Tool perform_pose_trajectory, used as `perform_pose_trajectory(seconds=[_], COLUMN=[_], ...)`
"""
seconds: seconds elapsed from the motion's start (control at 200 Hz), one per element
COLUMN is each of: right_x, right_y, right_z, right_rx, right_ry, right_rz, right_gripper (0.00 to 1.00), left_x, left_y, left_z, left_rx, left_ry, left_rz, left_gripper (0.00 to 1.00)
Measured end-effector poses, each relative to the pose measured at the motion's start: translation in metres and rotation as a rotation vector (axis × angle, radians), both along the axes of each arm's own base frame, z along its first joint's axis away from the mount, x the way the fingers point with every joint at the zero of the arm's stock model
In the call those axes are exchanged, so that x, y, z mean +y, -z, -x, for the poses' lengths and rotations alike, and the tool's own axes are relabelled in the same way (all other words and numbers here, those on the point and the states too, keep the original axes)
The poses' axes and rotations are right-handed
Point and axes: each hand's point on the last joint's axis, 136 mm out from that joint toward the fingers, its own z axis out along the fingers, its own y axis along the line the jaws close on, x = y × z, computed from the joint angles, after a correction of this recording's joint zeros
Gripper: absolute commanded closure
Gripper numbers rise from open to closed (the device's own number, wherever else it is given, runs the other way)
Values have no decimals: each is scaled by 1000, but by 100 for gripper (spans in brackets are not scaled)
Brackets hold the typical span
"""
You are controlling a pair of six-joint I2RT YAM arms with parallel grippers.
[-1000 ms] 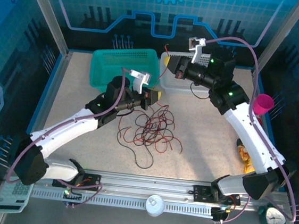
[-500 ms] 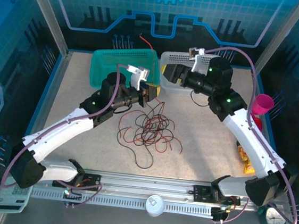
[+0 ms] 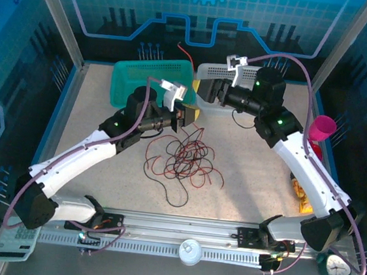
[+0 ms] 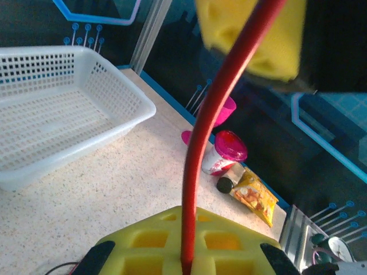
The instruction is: Untangle the cables
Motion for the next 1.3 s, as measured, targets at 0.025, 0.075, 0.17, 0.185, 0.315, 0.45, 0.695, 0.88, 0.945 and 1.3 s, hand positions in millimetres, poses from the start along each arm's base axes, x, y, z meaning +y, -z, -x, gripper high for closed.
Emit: perform_pose_trajectory(seconds=[0.025, 0.075, 0.17, 0.185, 0.315, 0.45, 0.695, 0.88, 0.945, 1.3], right_x=[1, 2, 5, 6, 10, 16, 19, 4, -5, -19], right_y=[-2, -5, -9, -9, -10, -8, -7, -13, -21, -45], right_z=[0, -2, -6, -7, -15, -22, -24, -31, -30, -17], right_rx=[-6, -11, -18, -17, -10, 7, 29, 19, 2, -53], right_ry=[-3, -6, -9, -10, -13, -22, -40, -2, 18, 44], right_rz=[-3, -8, -12, -13, -19, -29, -47, -56, -63, -89], right_gripper=[34, 35, 37, 37, 44, 72, 100, 100, 100, 100], left_x=[-1, -2, -5, -5, -7, -8, -8, -4, 0, 8], left_y=[1, 2, 4, 4, 4, 3, 5, 5, 4, 13], left_z=[1, 1, 2, 2, 4, 4, 5, 4, 6, 17], left_rx=[4, 6, 6, 6, 14, 13, 23, 6, -3, -31], left_ry=[5, 15, 33, 36, 53, 63, 63, 43, 32, 48], left_rz=[-2, -7, -13, -14, -19, -19, -25, -34, -36, -104], left_gripper=[100, 100, 100, 100, 100, 100, 92, 45, 40, 36])
